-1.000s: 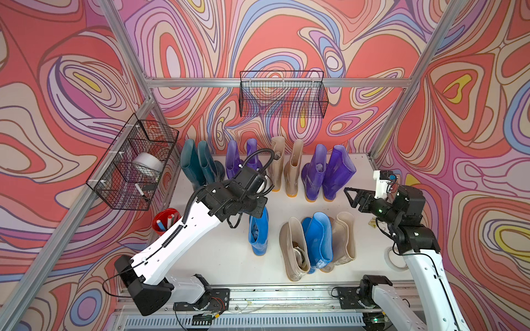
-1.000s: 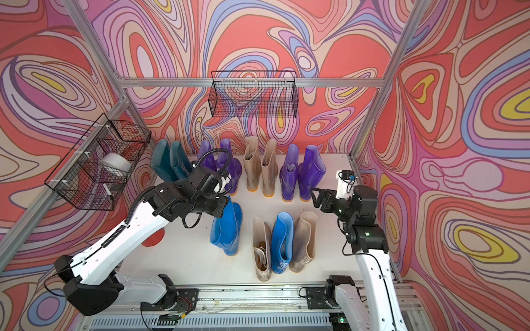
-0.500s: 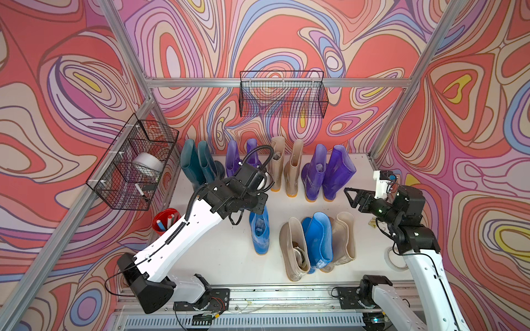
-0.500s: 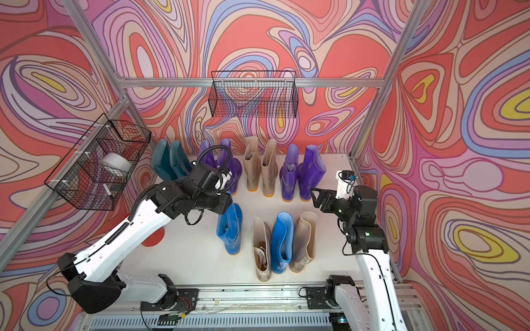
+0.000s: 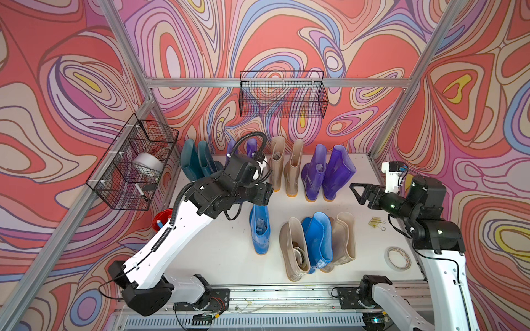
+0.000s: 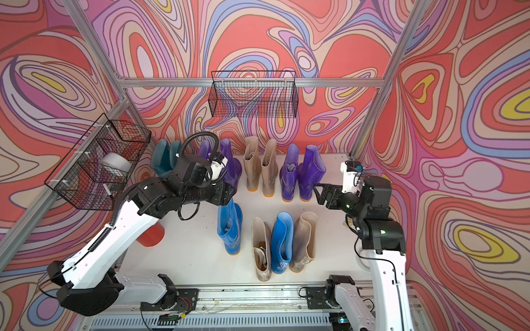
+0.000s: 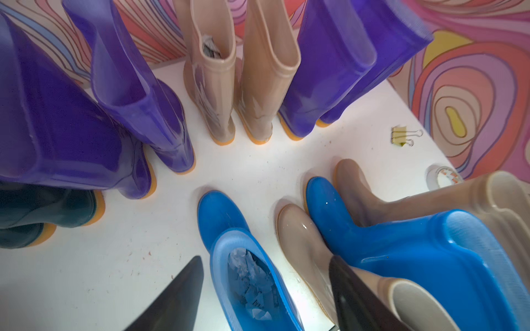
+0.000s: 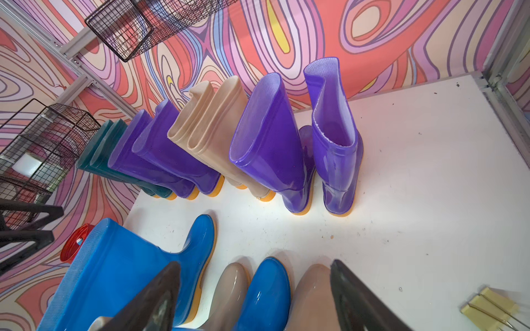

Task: Match and arrange rain boots in pairs
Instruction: Place the rain boot at the center of the board, then pick up the rain boot at the center of the board.

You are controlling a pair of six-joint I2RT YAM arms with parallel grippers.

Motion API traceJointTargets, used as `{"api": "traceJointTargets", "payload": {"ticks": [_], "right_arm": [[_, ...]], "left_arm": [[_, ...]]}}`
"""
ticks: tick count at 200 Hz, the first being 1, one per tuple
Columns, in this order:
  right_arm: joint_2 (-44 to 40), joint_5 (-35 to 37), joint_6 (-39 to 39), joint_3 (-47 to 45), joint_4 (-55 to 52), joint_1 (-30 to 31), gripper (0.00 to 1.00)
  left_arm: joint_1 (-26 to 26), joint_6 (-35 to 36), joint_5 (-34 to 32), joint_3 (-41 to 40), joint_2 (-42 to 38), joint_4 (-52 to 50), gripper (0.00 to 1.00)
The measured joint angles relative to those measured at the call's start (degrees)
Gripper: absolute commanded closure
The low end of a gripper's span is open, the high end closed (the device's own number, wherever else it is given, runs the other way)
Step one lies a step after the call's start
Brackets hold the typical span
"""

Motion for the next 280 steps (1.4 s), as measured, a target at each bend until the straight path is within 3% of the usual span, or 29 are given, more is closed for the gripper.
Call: {"api": "traceJointTargets", "payload": {"ticks": [68,111,151,201,280], "right_arm": [[-3.10,-1.60,0.00,5.05,-20.44,0.00,0.16],[-4.74,-5.90,0.92,11.65,-27.23,0.00,0.18],[-5.40,-9.94,1.62,12.31,-31.04,0.00,0.19],[-7.78,-11.19,2.40,7.80,-32.06,0.00,0.21],[-8.98,-10.64,2.89,-2.69,-30.62,0.00,0.30]], "left_arm": [[-0.33,-1.99,3.30,0.79,-6.78,2.14,0.26],[-1.70,-4.35,5.18,-6.08,-7.85,4.66,0.26],[-4.66,-6.62,5.90,-9.68,-7.96,6.10,0.26],[-12.13,-9.33,3.43,-9.97,-8.39,6.62,0.25],[-13.90,-11.82,1.79,-13.81,-8.63,7.91,0.25]]}}
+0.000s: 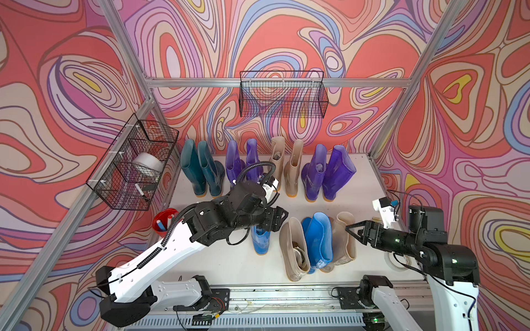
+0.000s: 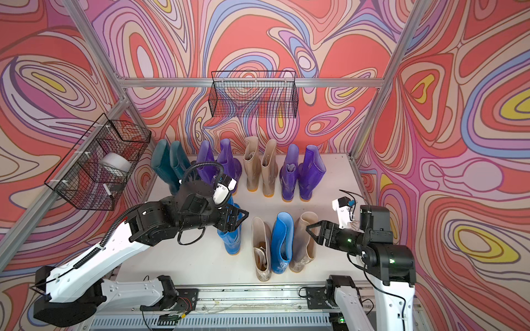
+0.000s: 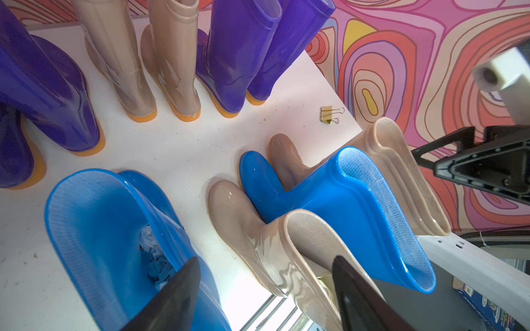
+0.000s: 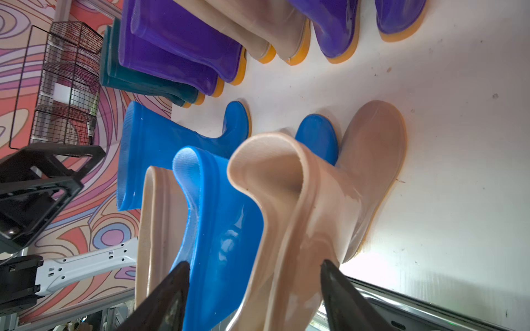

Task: Match and arrange rain boots in pairs
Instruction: Pick up the rain boot at the center of the board.

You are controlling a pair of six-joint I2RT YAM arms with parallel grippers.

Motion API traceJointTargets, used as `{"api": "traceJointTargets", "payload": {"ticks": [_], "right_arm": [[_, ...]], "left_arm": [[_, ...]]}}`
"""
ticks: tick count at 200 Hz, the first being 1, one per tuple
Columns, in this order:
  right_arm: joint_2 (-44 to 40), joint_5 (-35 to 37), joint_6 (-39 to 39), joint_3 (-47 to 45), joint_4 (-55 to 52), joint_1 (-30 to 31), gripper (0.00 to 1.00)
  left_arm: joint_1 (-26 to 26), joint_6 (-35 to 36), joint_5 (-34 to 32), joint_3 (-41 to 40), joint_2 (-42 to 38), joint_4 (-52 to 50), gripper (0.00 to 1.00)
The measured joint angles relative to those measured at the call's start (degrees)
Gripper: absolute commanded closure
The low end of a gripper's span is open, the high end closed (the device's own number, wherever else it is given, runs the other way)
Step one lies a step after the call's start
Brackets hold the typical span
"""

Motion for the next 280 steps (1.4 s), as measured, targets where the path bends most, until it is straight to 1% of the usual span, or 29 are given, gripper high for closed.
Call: {"api": "traceJointTargets", "payload": {"ticks": [33,78,151,177,186,210,236,246,255,262,280], "right_arm": [[0.39,0.33,0.22,-2.58,1.75,0.00,0.34],[2.25,0.28,0.13,-3.10,4.46,0.00,0.41],[3.91,-0.70,-1.57,-5.20,5.42,0.00,0.39],[3.98,-0.94,-1.99,-5.64,5.49,0.33,0.42],[4.11,-0.81,-1.97,-5.77,5.51,0.79,0.44],[4.90,0.09,-1.73,-6.45,5.99,2.91,0.54],[6.01,1.31,-0.87,-7.50,6.88,4.68,0.67],[6.27,1.97,-0.70,-7.63,7.17,4.98,0.76],[6.45,2.71,-0.37,-7.63,7.34,5.11,0.80],[6.47,3.34,-0.22,-7.61,7.50,5.18,0.84],[6.45,5.29,0.04,-7.21,7.58,5.22,0.91]], "left_arm": [[0.00,0.04,-0.85,0.02,0.26,0.17,0.25],[0.00,0.31,-1.68,0.07,1.27,0.15,0.25],[-0.02,1.16,-3.21,0.20,1.77,0.11,0.24],[-0.02,1.53,-3.37,0.63,2.69,0.15,0.25],[-0.02,1.57,-3.39,0.63,2.91,0.13,0.25],[-0.02,1.70,-3.50,0.63,3.13,0.15,0.25],[-0.02,1.99,-3.91,0.63,3.13,0.13,0.25],[-0.02,2.03,-4.11,0.63,3.13,0.13,0.25],[0.00,2.14,-4.28,0.63,3.13,0.13,0.25],[-0.02,2.19,-4.35,0.63,3.13,0.13,0.25],[-0.02,2.21,-4.61,0.63,3.13,0.13,0.25]]}}
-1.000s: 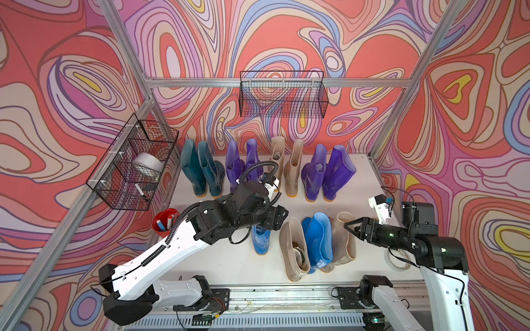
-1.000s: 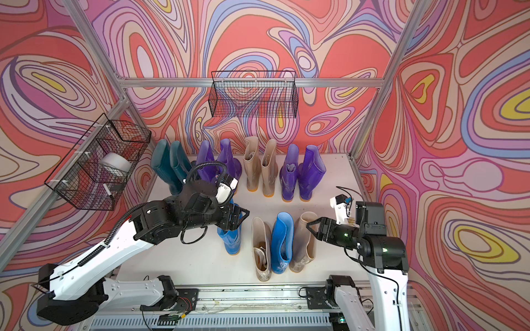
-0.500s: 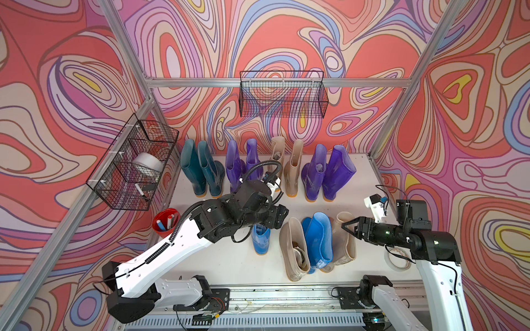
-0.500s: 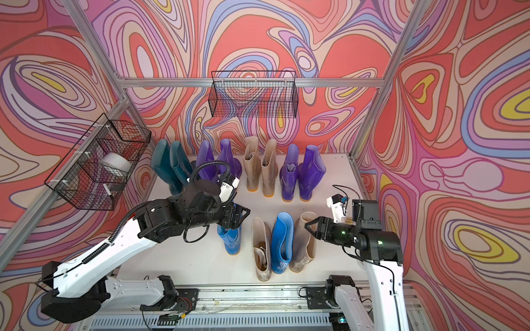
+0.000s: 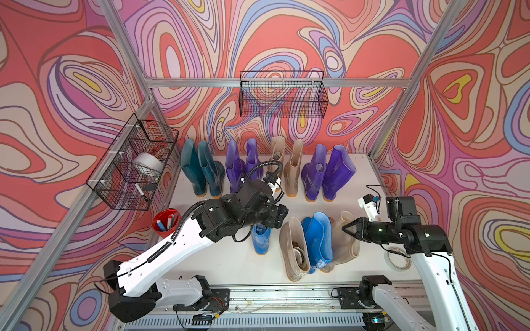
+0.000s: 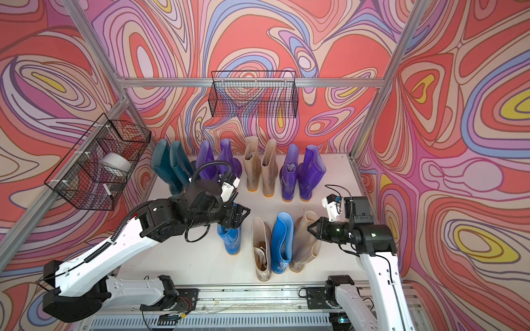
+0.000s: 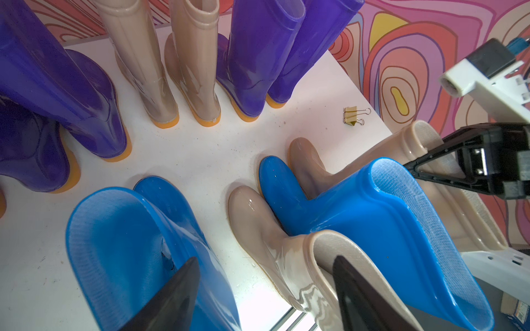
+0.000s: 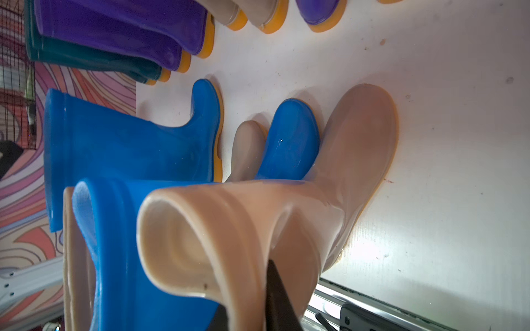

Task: Match and arrange rain boots in pairs
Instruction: Pick up the rain boot at the center of the board, then place the rain boot at the corner of the board.

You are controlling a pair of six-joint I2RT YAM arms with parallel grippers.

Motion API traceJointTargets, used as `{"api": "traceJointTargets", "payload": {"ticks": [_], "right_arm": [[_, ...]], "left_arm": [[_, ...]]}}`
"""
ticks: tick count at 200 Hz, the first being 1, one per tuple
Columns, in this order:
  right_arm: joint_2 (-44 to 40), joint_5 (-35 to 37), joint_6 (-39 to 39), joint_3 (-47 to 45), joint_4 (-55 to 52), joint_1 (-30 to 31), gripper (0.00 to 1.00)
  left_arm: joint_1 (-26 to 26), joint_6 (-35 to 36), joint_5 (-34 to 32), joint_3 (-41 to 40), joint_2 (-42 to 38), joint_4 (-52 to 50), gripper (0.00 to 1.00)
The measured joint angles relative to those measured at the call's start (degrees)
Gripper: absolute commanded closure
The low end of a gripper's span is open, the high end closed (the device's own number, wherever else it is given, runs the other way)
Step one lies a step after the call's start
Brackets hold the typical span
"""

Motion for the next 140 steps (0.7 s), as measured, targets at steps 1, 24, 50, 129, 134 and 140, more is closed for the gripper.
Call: {"api": "traceJointTargets", "payload": {"ticks": [1,24,50,129,134,140], "right_arm": [[0.00,0.11,0.09,0.02,0.00,0.00,0.91],[0.11,3.10,0.57,0.96,0.00,0.00,0.97],[0.42,7.26,0.98,2.45,-0.04,0.00,0.99],[3.15,23.26,-1.70,10.82,-1.40,0.00,1.00],[3.61,24.13,-2.10,10.82,-1.27,0.00,1.00],[4.31,25.22,-2.54,10.80,-0.94,0.00,1.00]], "left_arm": [[0.00,0.00,-0.02,0.00,0.00,0.00,0.25],[0.00,0.00,-0.11,0.00,0.00,0.00,0.25],[0.00,0.00,-0.50,0.00,-0.09,0.00,0.24],[0.02,0.26,-1.90,-0.07,-2.32,0.02,0.23],[0.02,0.26,-1.99,-0.11,-2.34,0.02,0.23],[0.02,0.26,-2.01,-0.15,-2.34,0.02,0.24]]}}
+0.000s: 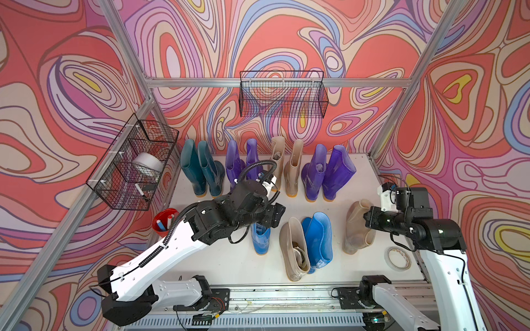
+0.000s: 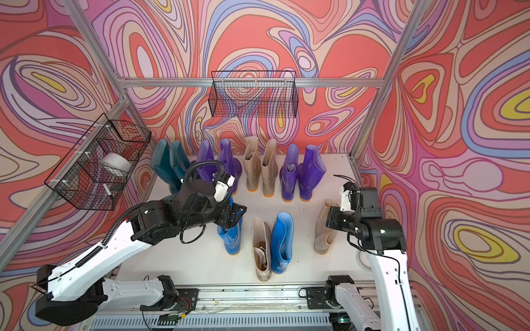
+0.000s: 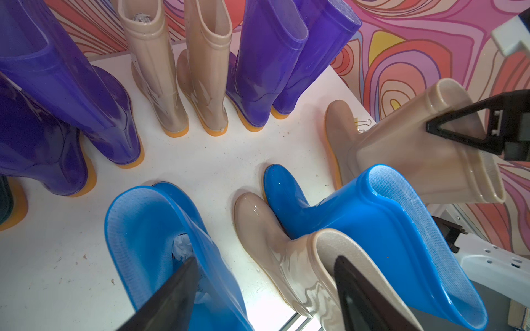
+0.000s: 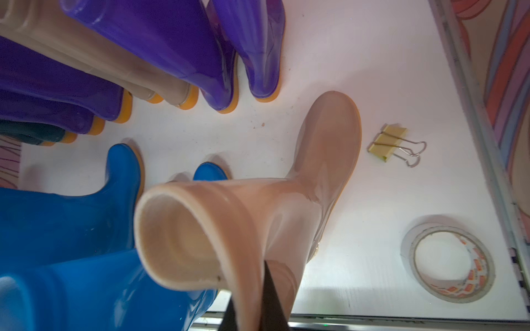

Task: Match and arrange rain boots in pairs
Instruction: Place the rain boot at the corner of the board.

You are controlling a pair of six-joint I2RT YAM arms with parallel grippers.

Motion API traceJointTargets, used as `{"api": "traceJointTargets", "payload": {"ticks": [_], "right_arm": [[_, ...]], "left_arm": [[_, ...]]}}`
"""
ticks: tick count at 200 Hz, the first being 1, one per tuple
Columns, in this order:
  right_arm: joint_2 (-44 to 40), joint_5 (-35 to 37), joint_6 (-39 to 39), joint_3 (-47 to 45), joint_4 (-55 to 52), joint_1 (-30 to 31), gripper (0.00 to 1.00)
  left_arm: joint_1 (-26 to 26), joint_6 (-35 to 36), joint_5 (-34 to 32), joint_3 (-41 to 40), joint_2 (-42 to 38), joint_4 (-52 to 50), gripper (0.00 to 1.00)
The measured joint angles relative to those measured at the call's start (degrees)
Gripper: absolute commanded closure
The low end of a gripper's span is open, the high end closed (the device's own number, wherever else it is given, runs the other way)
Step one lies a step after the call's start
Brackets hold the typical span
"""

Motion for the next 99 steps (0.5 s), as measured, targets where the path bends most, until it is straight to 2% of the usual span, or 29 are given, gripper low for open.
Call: {"api": "traceJointTargets", "payload": {"ticks": [68,99], "right_arm": [[8.79,7.89,-5.20,-1.25,9.75,0.00,1.00],[13.03,9.22,-8.57,-0.37,14.64,-1.79,0.99]], "left_arm": [[0.00,0.13,-0.74,-0.79,-0.52,0.00,0.23],[0.04,0.13,-1.11,-1.29,-1.40,0.00,0.23]]}}
